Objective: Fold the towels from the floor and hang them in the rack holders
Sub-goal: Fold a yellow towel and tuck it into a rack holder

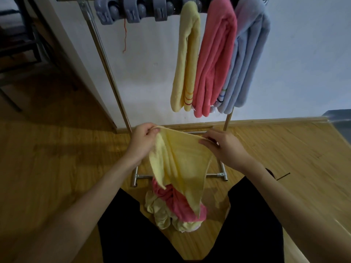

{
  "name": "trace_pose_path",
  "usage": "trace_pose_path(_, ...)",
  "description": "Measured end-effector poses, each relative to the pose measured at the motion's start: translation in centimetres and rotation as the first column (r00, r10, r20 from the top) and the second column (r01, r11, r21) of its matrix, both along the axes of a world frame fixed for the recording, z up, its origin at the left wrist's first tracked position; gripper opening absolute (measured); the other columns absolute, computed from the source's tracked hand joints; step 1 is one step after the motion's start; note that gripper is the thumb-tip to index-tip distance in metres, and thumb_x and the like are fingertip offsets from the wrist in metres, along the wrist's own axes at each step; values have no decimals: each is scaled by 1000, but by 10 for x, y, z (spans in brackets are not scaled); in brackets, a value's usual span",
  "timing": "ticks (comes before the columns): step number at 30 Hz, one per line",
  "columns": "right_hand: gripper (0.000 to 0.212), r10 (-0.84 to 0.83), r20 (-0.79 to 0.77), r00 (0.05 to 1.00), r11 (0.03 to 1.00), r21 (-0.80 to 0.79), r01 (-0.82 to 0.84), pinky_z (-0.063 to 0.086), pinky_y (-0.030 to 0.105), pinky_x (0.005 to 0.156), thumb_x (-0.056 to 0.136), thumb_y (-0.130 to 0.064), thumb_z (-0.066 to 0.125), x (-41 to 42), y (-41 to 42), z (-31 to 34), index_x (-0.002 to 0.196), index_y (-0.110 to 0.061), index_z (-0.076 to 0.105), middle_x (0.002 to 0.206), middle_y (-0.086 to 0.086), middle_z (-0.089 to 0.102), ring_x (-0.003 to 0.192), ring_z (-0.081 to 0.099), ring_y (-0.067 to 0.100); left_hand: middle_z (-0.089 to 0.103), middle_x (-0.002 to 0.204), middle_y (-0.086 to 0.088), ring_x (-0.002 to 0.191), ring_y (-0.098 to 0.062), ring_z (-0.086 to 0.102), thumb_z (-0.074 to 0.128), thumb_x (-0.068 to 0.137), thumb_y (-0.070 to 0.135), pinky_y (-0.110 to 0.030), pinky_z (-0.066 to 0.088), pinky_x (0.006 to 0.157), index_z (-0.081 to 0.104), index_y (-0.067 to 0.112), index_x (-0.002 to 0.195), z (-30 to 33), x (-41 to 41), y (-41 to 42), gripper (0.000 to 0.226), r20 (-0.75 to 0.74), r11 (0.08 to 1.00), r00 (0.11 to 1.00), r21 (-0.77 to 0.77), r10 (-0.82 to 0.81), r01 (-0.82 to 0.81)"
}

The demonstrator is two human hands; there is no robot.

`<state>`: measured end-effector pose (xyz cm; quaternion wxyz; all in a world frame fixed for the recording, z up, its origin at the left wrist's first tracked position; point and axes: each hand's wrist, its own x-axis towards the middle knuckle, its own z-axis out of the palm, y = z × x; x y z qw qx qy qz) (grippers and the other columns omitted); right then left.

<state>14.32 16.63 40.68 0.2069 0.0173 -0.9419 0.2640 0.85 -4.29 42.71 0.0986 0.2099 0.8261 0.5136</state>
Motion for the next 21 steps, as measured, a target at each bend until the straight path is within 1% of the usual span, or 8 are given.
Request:
trace_pose_path(3,14,7,-89,996,997,76,0,39,24,51,95,-22,56,3,-9,-4,93,-8,56,83,-2,56,64,44,4,64,80,0,73,-9,62,47,97,6,-23,52,66,64,18,83,14,2,-1,25,108,983,987,124,123,-136)
trace_pose_path(5,14,27,-139,990,990,140,-7,31,19,49,96,-23,53,4,-15,-7,95,-9,52,79,-1,56,57,40,4,64,85,0,79,-10,62,45,97,4,-26,53,74,65,12,93,21,1,0,22,148,965,975,179,166,-191)
trace_pose_path(6,14,40,-158,987,987,163,-14,30,19,47,97,-23,52,4,-18,-9,97,-9,50,78,-1,57,54,44,9,63,86,0,81,-12,61,45,96,3,-28,52,76,65,11,97,24,1,0,22,165,956,969,201,185,-216)
trace_pose_path(9,13,113,-162,980,974,215,-77,40,26,41,96,-15,49,4,-26,-17,108,-9,48,88,5,61,57,55,20,61,86,-1,80,-12,60,43,95,0,-24,53,71,65,10,95,32,0,3,24,212,928,953,260,215,-267)
trace_pose_path(12,14,186,-79,979,952,259,-160,43,36,36,92,-9,47,1,-36,-22,102,-7,57,89,5,58,50,50,20,60,83,0,75,-10,60,42,95,0,-16,51,59,65,13,90,37,2,7,27,230,912,946,288,230,-292)
trace_pose_path(14,15,208,-46,977,956,222,-193,44,38,39,88,-10,47,-1,-44,-22,93,-6,60,85,4,57,51,49,19,61,83,-1,75,-11,60,42,95,0,-17,52,60,65,12,89,39,4,9,27,226,901,943,306,244,-306)
trace_pose_path(18,16,220,-39,975,970,116,-214,44,38,43,86,-13,47,-2,-57,-18,87,-7,62,84,3,57,53,48,17,62,94,-8,91,-20,62,43,96,2,-30,54,79,65,7,99,38,5,12,23,204,888,936,311,286,-339)
trace_pose_path(21,21,230,-55,972,972,67,-226,42,35,44,87,-17,43,-3,-62,-13,87,-7,62,84,3,55,54,46,15,62,90,-3,87,-16,62,44,95,2,-24,54,73,65,8,98,38,6,13,22,178,887,939,315,296,-339)
